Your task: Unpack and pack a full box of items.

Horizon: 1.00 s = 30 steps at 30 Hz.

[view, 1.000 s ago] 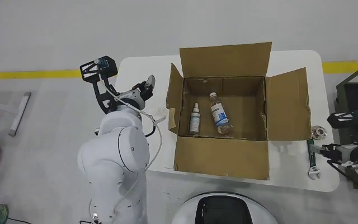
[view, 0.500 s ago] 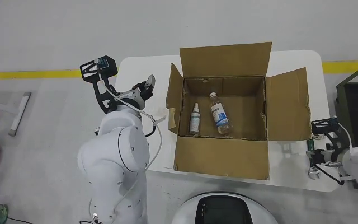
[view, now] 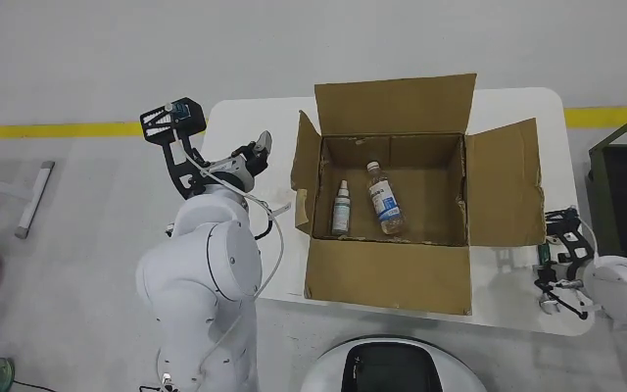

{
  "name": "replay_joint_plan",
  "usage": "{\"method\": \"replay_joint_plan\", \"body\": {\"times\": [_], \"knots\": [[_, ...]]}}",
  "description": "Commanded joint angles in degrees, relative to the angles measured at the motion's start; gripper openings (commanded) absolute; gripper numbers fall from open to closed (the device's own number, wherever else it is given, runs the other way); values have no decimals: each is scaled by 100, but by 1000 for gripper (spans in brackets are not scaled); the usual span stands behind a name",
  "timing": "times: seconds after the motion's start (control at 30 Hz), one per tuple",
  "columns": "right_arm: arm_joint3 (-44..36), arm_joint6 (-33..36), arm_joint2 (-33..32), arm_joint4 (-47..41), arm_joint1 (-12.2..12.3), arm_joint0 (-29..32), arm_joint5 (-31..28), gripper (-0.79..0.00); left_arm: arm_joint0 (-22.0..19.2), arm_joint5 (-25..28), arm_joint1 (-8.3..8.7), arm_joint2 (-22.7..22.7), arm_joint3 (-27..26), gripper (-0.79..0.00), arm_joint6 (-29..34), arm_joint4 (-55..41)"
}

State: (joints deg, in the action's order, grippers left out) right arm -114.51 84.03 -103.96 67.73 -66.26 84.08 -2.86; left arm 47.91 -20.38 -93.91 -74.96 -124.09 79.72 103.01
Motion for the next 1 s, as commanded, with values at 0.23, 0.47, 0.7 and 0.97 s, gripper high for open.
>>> {"method": "replay_joint_plan", "body": {"times": [0.23,0.47,0.7,0.97], "knots": [[94,-62,100,50,28,-22,78,-548,0,0,0,0,0,0,0,0],[72,-67,120,73,53,-24,121,-785,0,0,0,0,0,0,0,0],[-115,-116,-119,-292,71,-40,291,-785,0,0,0,0,0,0,0,0],[-1208,-246,-1507,-1947,126,-374,521,-785,0,0,0,0,0,0,0,0]]}}
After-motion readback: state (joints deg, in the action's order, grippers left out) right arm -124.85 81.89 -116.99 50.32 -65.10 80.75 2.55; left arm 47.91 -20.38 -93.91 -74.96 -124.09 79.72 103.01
